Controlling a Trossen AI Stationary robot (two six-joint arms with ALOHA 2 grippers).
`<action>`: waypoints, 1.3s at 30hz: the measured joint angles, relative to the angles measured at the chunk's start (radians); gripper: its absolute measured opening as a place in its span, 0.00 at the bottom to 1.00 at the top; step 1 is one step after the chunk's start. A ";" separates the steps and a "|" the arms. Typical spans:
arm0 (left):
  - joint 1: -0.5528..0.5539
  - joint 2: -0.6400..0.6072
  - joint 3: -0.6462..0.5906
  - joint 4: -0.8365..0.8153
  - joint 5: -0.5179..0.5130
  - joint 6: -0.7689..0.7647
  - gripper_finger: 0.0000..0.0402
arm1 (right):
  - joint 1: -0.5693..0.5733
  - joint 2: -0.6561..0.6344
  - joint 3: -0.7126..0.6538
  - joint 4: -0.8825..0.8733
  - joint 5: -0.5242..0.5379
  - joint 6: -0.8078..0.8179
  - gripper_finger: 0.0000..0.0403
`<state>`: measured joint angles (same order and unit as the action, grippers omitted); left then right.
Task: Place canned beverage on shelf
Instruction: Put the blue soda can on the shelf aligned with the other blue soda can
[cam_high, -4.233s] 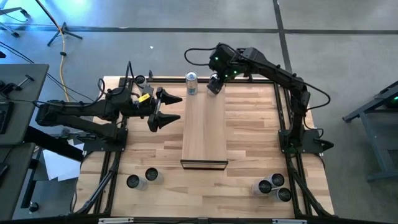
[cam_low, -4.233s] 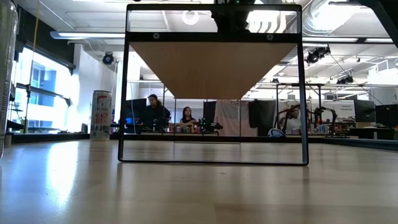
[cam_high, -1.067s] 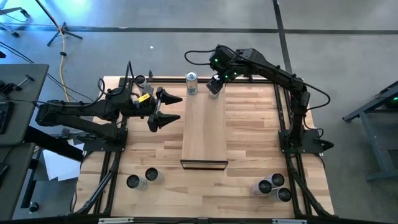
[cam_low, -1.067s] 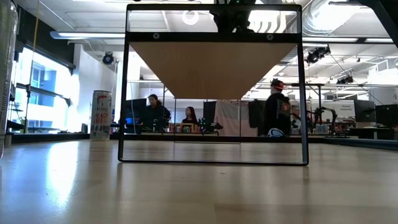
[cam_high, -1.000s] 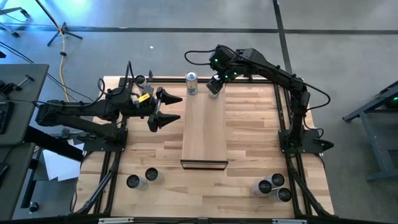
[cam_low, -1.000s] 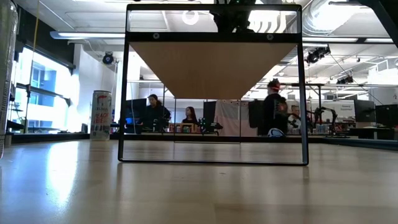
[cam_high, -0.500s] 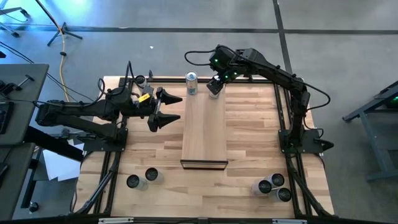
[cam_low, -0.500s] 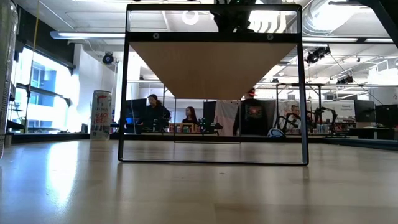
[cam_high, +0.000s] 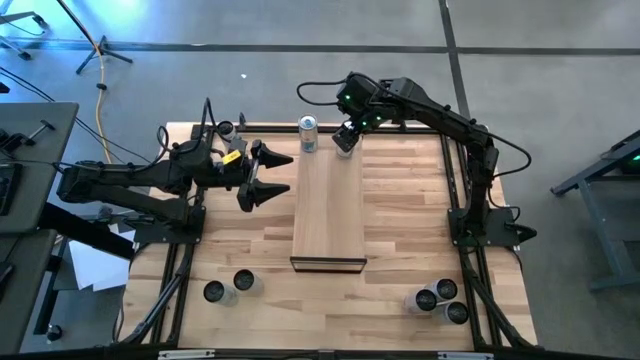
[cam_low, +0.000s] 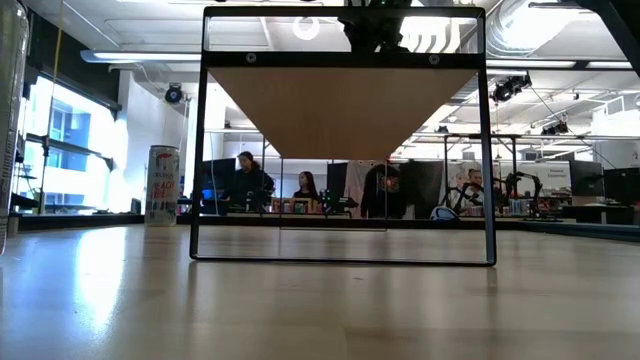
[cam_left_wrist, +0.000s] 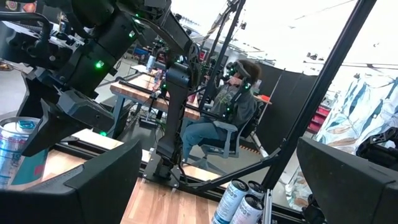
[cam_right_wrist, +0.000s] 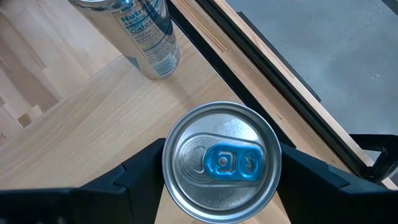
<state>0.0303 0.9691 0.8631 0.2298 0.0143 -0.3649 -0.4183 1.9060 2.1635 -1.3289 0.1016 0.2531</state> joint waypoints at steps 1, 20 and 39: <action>0.000 0.000 0.000 0.000 0.000 0.000 1.00 | 0.000 0.000 0.000 0.000 0.000 0.000 0.63; 0.000 0.000 0.000 0.000 0.000 -0.002 1.00 | 0.000 0.000 0.000 0.006 0.004 -0.011 0.87; 0.000 0.000 0.000 0.000 0.000 -0.002 1.00 | -0.028 -0.005 0.063 -0.064 -0.083 -0.401 0.88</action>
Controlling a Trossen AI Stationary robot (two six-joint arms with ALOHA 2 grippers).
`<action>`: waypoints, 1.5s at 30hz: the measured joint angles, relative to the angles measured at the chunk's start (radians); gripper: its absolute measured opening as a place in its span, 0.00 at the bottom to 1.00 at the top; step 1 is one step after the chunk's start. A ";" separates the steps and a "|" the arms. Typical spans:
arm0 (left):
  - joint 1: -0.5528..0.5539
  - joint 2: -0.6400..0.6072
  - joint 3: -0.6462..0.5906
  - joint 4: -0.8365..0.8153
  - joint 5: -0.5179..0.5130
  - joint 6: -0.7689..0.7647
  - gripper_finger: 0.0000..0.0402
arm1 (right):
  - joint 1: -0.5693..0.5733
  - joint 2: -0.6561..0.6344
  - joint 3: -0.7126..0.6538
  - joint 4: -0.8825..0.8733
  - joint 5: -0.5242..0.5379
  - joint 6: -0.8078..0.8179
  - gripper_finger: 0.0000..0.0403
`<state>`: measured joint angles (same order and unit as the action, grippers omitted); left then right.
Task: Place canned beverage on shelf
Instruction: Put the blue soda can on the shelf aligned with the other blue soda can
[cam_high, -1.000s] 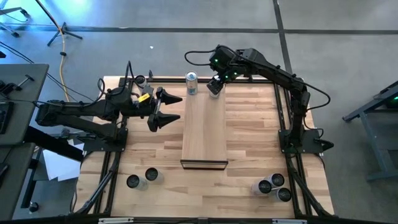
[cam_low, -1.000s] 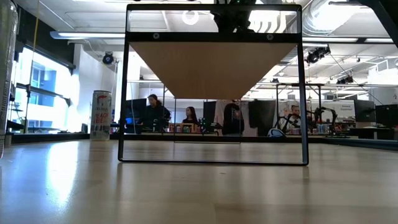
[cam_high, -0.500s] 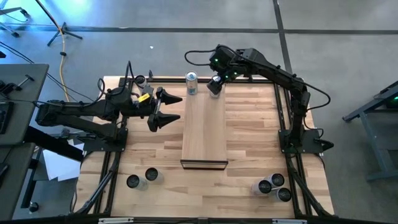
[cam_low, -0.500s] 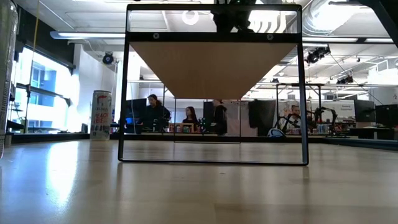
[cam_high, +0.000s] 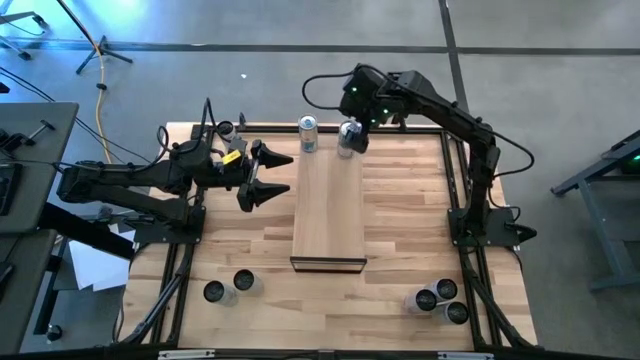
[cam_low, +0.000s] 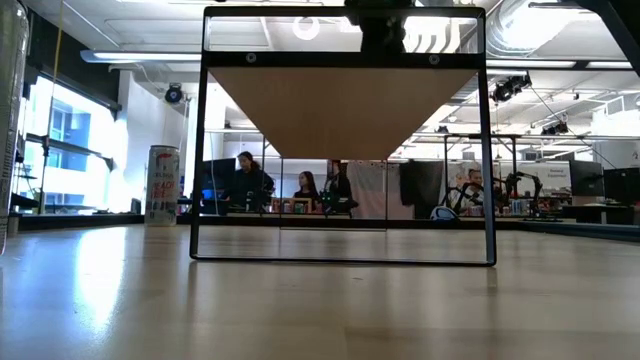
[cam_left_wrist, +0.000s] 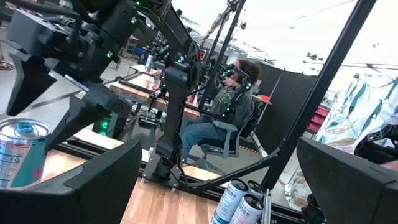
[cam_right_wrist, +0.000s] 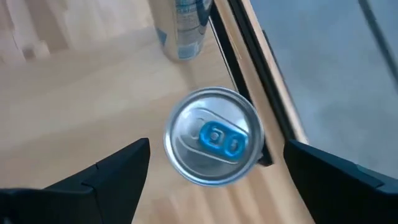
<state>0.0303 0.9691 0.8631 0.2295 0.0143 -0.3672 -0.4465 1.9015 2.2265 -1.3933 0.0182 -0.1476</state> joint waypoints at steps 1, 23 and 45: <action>0.000 0.000 0.000 0.000 0.000 0.000 1.00 | -0.004 0.000 0.001 0.002 0.008 -0.039 0.88; 0.000 0.000 0.000 0.000 0.000 -0.042 1.00 | -0.029 0.006 0.001 0.055 -0.157 -0.366 0.88; 0.000 0.000 0.000 0.000 0.000 -0.077 1.00 | -0.139 0.016 0.001 0.033 -0.296 -0.529 0.88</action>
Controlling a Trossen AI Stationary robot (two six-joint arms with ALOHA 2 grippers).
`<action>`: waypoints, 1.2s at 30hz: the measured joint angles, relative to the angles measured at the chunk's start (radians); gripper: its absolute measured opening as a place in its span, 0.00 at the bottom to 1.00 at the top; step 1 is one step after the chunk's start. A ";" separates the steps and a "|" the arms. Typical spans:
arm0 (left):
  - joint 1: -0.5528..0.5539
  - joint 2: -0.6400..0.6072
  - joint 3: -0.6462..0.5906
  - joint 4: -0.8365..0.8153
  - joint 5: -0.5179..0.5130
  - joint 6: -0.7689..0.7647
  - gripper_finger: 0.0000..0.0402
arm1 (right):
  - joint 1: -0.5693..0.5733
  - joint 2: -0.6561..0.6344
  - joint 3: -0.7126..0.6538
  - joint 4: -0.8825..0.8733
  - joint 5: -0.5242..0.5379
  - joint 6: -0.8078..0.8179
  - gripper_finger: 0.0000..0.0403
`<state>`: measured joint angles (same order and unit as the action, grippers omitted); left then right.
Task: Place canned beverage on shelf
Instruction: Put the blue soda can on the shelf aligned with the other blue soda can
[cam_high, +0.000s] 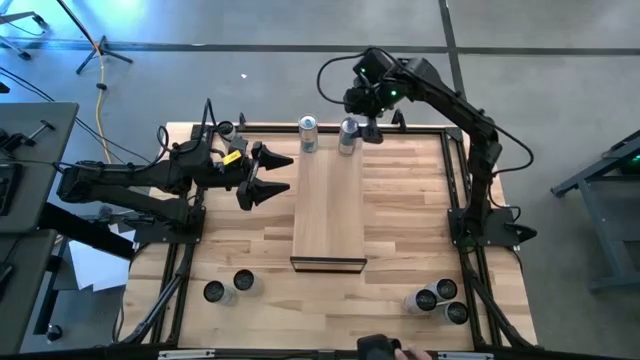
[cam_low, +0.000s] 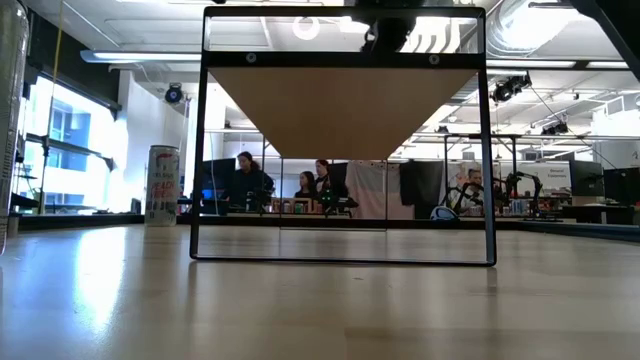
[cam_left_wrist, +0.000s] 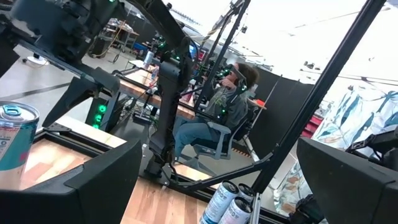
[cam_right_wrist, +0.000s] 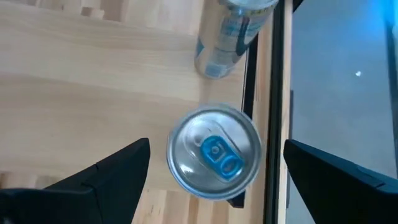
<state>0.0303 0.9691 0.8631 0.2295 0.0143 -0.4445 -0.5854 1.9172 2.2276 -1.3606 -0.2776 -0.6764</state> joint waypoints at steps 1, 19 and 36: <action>0.000 0.000 0.000 0.000 0.000 0.000 1.00 | -0.004 0.007 0.000 -0.006 -0.020 -0.015 0.88; 0.000 0.000 0.000 0.000 0.000 0.000 1.00 | -0.016 0.035 0.000 -0.029 -0.111 -0.058 0.88; 0.000 0.000 0.000 0.000 0.000 0.000 1.00 | -0.013 0.035 0.000 0.064 -0.071 0.090 0.88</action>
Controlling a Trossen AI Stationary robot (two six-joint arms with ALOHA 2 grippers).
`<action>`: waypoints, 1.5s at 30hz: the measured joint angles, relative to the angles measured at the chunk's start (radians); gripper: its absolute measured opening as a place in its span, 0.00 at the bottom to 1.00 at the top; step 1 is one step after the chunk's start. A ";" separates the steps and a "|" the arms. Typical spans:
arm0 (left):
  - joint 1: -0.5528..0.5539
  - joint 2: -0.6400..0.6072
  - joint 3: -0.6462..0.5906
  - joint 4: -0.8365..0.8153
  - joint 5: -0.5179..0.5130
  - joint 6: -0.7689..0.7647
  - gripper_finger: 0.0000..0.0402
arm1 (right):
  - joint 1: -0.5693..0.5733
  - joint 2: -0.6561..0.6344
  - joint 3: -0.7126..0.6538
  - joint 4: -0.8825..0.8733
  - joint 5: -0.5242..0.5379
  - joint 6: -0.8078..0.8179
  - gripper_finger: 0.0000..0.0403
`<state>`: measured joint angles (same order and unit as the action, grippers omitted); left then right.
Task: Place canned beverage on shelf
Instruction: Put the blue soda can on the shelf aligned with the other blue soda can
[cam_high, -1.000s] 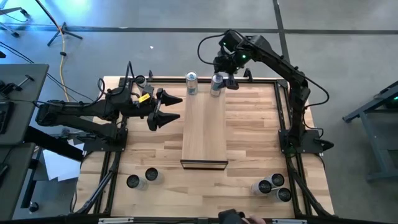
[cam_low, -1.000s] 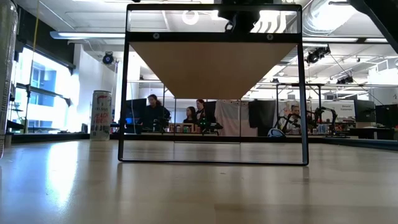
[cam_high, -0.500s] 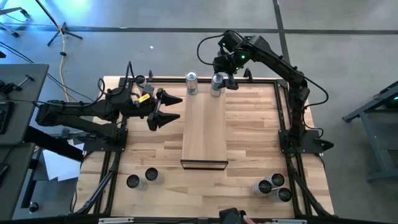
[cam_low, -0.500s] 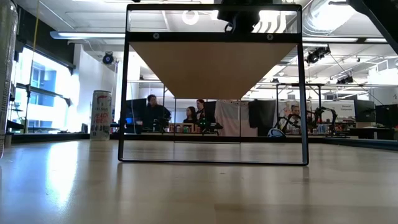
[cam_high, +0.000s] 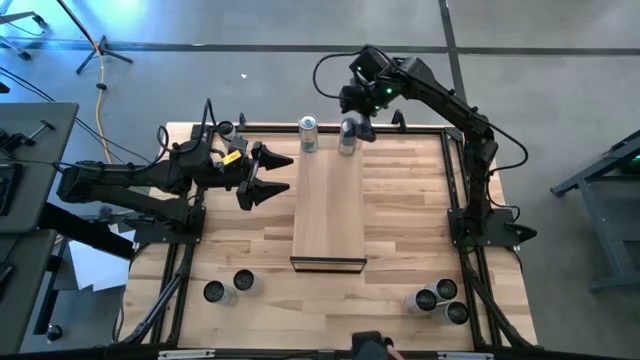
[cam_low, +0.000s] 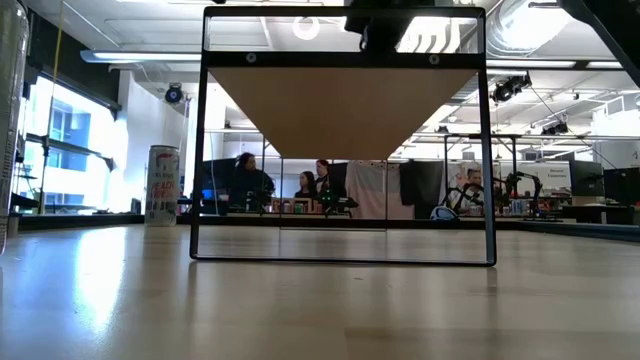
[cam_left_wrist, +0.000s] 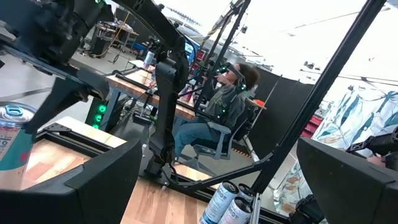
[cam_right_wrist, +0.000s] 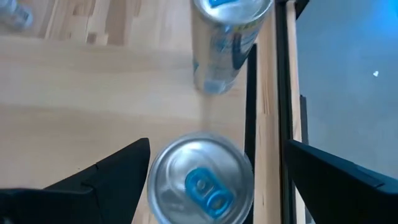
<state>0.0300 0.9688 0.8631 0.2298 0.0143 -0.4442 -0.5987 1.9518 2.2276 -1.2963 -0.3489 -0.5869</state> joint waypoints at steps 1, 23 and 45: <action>0.000 0.000 0.000 0.000 0.000 0.000 1.00 | 0.000 0.000 0.000 0.010 0.000 0.016 0.88; 0.000 0.000 0.000 0.000 0.000 0.000 1.00 | 0.004 0.000 0.000 -0.105 0.009 -0.092 0.88; 0.000 0.000 0.000 0.000 0.000 0.000 1.00 | 0.020 0.046 0.000 -0.113 0.073 -0.076 0.70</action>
<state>0.0299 0.9688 0.8631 0.2295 0.0139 -0.4446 -0.5792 1.9981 2.2276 -1.4091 -0.2763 -0.6634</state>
